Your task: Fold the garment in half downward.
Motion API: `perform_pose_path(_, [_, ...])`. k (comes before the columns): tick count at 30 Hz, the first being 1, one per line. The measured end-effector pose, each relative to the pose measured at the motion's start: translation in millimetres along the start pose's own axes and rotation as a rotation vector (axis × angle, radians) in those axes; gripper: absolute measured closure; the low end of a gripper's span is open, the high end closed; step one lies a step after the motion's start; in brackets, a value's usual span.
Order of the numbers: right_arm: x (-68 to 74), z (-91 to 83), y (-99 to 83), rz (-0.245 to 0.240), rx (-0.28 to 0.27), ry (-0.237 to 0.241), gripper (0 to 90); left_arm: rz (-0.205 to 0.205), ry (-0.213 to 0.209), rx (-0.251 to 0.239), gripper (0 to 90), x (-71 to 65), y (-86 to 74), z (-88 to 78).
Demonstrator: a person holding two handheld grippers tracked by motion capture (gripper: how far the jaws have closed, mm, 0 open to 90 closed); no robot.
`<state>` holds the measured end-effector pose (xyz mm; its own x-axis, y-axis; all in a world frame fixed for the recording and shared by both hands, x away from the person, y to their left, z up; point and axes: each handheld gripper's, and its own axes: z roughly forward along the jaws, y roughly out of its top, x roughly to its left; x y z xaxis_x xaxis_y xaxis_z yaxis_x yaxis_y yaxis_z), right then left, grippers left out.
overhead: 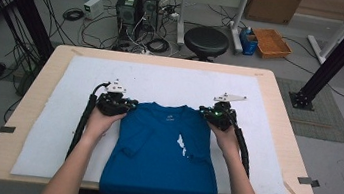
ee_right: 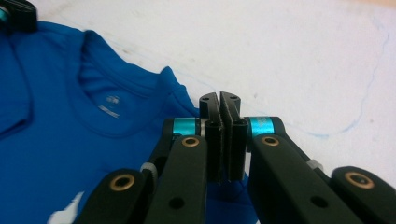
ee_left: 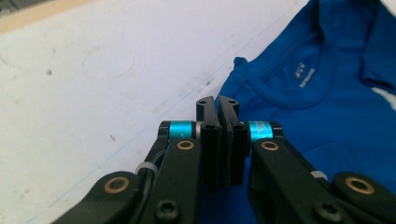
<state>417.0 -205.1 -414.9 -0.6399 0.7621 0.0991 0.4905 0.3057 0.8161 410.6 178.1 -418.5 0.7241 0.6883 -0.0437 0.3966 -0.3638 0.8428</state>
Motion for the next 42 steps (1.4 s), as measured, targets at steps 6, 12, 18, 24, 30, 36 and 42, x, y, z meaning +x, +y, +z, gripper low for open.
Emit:
perform_pose_path(6, [6.8, -27.0, -2.3, -0.010, -0.070, 0.045, 88.9, 0.070, -0.030, -0.083, 87.3, -15.6, 2.5, -28.2])
perform_pose_path(12, [25.9, -52.6, -8.3, -0.071, -0.119, 0.068, 88.9, 0.145, -0.054, -0.094, 87.3, -36.1, -4.9, -49.0])
perform_pose_path(18, [43.5, -70.3, -26.0, -0.085, -0.139, 0.010, 89.0, 0.176, -0.060, -0.111, 87.3, -54.0, -12.0, -64.4])
perform_pose_path(24, [67.8, -90.1, -44.4, -0.090, -0.152, -0.008, 89.0, 0.178, -0.068, -0.110, 87.3, -72.0, -26.9, -76.3])
perform_pose_path(30, [88.2, -108.0, -65.8, -0.123, -0.144, 0.010, 89.0, 0.188, -0.102, -0.100, 87.3, -94.2, -43.8, -87.7])
perform_pose_path(36, [102.7, -119.4, -82.2, -0.171, -0.112, 0.021, 89.0, 0.226, -0.118, -0.082, 87.3, -109.7, -57.8, -97.3])
perform_pose_path(42, [113.3, -131.6, -100.9, -0.215, -0.077, 0.049, 88.9, 0.250, -0.132, -0.037, 87.2, -120.0, -77.3, -103.9])
